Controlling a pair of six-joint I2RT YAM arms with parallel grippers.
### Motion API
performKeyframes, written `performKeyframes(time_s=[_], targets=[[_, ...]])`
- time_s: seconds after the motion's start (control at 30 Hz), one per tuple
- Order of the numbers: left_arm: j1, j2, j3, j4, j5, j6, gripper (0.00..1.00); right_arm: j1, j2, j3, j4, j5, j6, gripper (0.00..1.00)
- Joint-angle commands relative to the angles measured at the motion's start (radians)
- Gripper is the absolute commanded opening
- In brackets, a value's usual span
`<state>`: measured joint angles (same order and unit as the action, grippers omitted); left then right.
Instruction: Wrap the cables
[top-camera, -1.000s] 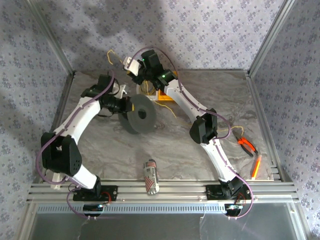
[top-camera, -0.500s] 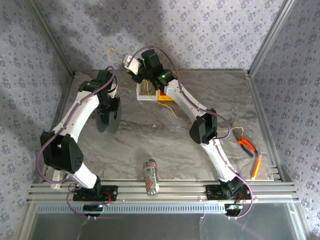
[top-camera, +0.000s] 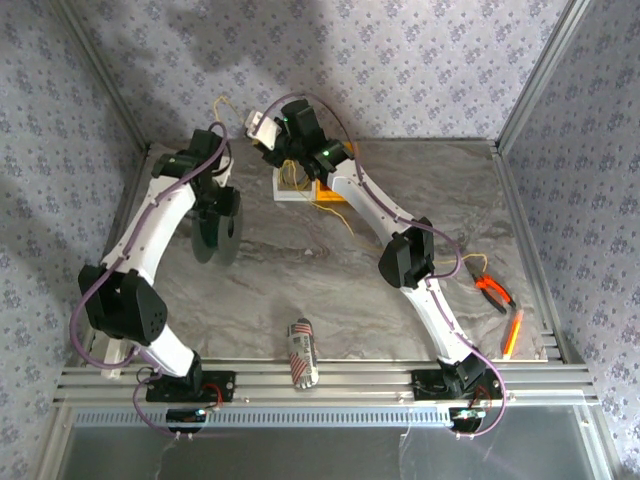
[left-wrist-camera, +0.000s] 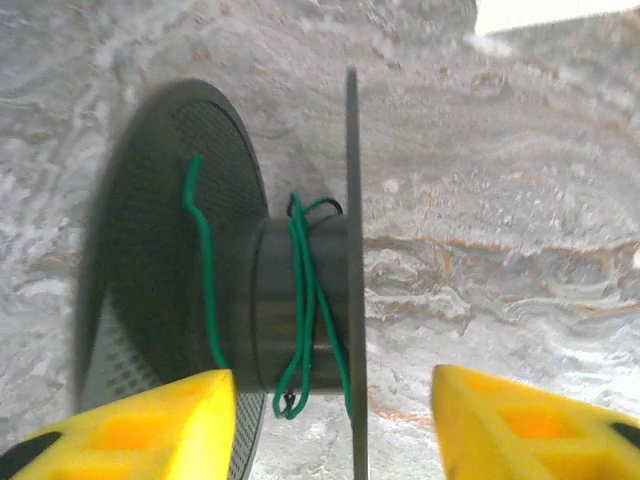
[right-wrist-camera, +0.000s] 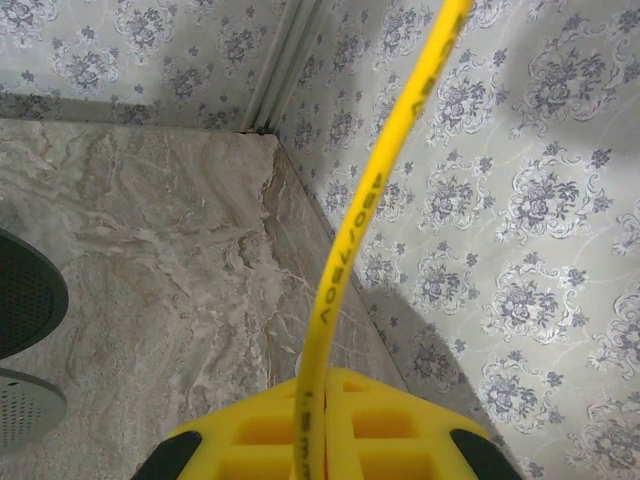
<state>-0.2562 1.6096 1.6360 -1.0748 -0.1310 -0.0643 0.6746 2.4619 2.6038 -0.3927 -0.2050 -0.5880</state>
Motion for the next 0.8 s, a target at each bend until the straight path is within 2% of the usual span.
performKeyframes(time_s=[0.0, 0.1, 0.17, 0.3, 0.4, 0.6, 0.77], targets=[[0.0, -0.089, 0.117, -0.103, -0.074, 0.04, 0.63, 0.005, 0.003, -0.005, -0.012, 0.009, 0.001, 0.0], [0.032, -0.145, 0.165, -0.156, -0.104, 0.06, 0.7, 0.011, 0.002, -0.024, -0.015, 0.01, -0.009, 0.0], [0.089, -0.183, 0.154, -0.164, -0.082, 0.064, 0.72, 0.016, -0.001, -0.045, -0.016, 0.011, -0.026, 0.0], [0.241, -0.259, 0.058, -0.124, 0.027, 0.061, 0.76, 0.035, -0.008, -0.113, -0.016, 0.006, -0.094, 0.0], [0.303, -0.289, 0.006, -0.087, 0.108, 0.038, 0.77, 0.054, -0.019, -0.183, 0.011, 0.011, -0.151, 0.0], [0.334, -0.287, -0.088, -0.014, 0.215, -0.002, 0.78, 0.088, -0.024, -0.27, 0.039, 0.028, -0.222, 0.0], [0.34, -0.279, -0.147, 0.039, 0.236, -0.023, 0.78, 0.112, -0.028, -0.335, 0.065, 0.05, -0.245, 0.0]])
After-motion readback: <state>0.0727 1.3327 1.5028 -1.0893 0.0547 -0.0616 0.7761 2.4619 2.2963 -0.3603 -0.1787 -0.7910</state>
